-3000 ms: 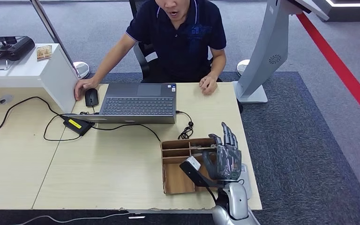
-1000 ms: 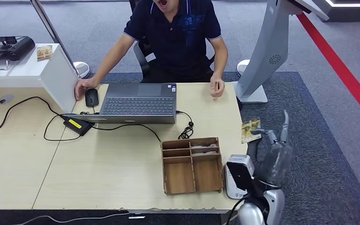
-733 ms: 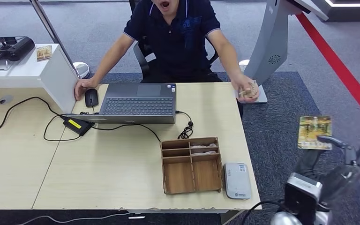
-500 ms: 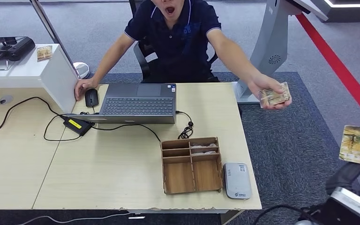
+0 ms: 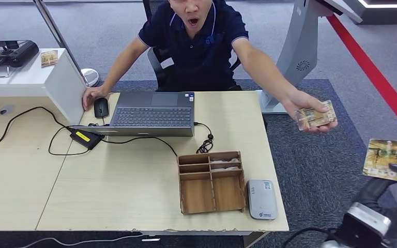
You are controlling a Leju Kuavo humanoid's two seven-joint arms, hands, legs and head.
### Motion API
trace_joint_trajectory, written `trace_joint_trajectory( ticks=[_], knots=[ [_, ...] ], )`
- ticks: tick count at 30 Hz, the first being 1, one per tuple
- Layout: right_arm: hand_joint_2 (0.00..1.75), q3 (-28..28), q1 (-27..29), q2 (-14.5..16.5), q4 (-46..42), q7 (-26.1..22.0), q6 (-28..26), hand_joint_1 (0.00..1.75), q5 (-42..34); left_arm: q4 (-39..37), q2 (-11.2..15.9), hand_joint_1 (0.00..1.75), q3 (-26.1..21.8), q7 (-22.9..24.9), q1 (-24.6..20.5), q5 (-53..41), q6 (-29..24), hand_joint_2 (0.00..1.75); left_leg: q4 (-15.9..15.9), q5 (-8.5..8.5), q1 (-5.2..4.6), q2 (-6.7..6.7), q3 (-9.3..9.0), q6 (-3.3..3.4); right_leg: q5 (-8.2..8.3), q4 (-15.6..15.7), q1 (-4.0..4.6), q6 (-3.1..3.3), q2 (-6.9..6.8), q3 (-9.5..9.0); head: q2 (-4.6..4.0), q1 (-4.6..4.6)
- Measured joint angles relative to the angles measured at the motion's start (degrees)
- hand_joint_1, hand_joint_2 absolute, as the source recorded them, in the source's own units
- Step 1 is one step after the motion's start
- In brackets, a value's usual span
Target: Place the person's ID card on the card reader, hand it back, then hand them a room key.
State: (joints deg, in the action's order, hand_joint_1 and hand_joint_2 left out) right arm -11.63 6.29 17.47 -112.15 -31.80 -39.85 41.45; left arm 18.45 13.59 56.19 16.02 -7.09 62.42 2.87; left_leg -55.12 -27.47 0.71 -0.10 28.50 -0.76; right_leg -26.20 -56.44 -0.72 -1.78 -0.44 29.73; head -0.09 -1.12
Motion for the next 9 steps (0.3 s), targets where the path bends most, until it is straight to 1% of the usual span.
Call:
trace_joint_trajectory(
  ticks=[4, 9],
  knots=[
    [1.75, 2.32, -0.62, -0.14, 2.37, -0.20, 0.00, 1.75, 1.99, 0.00, -0.15, 0.00, 0.00, -0.02, -0.03, -0.21, 0.05, 0.00, 0.00, 0.00, 0.00, 0.00, 0.00, 0.00, 0.00, 0.00, 0.00, 0.00, 0.00, 0.00, 0.00, 0.00],
    [1.75, 4.71, -1.30, -0.29, 4.89, -1.26, 0.01, 1.75, 2.55, 0.00, -0.29, 0.00, 0.00, -0.02, -0.04, -0.36, 0.33, 0.00, 0.00, 0.00, 0.00, 0.00, 0.00, 0.00, 0.00, -0.01, 0.00, 0.00, 0.00, 0.00, 0.00, -0.01]
  ],
)
